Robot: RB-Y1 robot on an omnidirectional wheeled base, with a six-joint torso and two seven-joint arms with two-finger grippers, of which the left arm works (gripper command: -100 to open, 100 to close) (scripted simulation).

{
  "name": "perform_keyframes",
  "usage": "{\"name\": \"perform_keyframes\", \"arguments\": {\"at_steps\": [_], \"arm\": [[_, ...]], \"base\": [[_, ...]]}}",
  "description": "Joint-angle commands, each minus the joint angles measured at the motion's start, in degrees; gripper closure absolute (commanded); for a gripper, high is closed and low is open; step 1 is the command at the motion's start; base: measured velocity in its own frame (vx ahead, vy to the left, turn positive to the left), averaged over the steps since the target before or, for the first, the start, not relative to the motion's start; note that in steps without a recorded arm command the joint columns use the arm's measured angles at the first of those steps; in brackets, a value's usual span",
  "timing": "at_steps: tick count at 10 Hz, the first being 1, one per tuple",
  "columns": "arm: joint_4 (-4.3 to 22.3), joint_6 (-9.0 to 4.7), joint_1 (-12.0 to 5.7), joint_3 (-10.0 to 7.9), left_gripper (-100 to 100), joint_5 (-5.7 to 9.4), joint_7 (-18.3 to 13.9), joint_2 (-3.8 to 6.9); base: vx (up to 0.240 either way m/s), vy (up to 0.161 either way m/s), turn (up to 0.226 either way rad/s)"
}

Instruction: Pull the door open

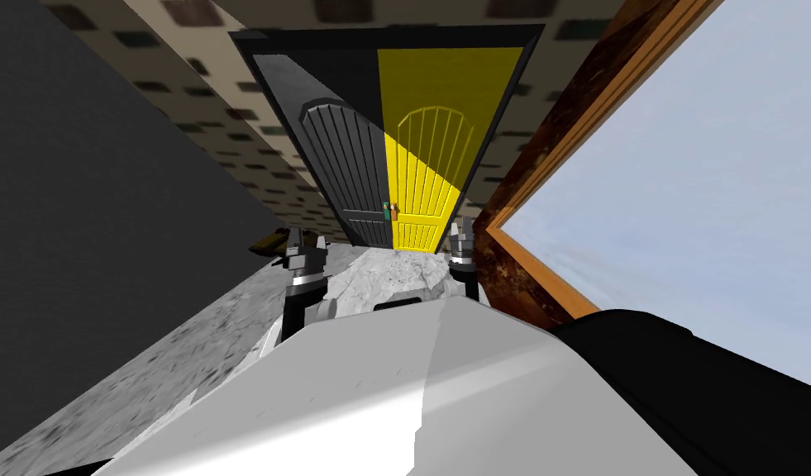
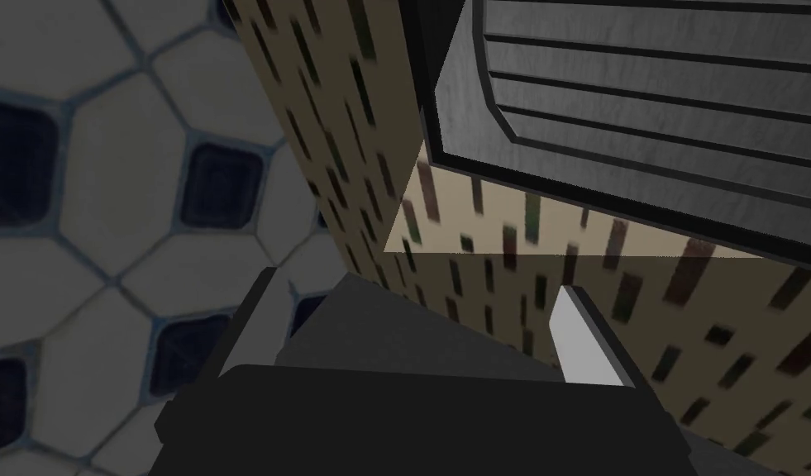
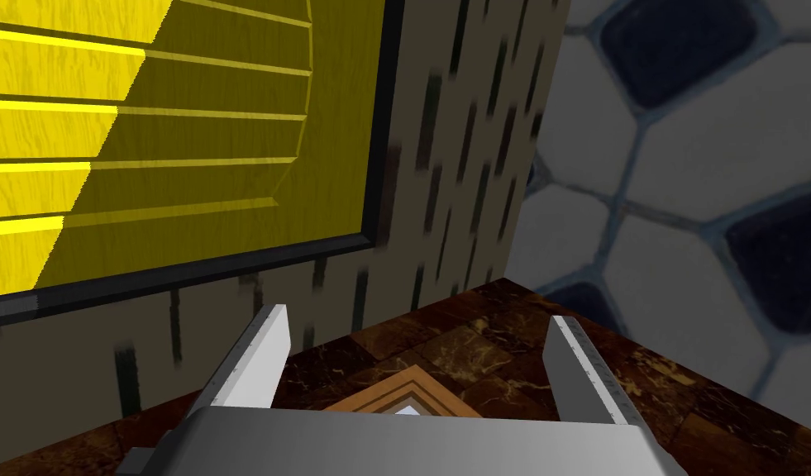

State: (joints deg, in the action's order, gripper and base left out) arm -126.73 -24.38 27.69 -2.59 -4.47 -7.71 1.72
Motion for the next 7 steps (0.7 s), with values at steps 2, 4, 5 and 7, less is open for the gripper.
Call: {"name": "perform_keyframes", "arguments": {"at_steps": [2, 4, 5, 7], "arm": [[3.2, 0.55, -1.68, 0.15, -100, 0.23, -0.1, 0.81], [5.7, 0.90, -2.90, 0.31, -100, 0.43, -0.2, 1.41], [6.6, 1.02, -3.36, 0.37, -100, 0.50, -0.2, 1.61], [8.5, 1.28, -4.27, 0.49, -100, 0.65, -0.3, 2.01]], "base": [[0.138, -0.013, -0.041], [0.162, 0.011, -0.062], [0.113, 0.014, -0.026], [0.098, -0.001, -0.040]]}}
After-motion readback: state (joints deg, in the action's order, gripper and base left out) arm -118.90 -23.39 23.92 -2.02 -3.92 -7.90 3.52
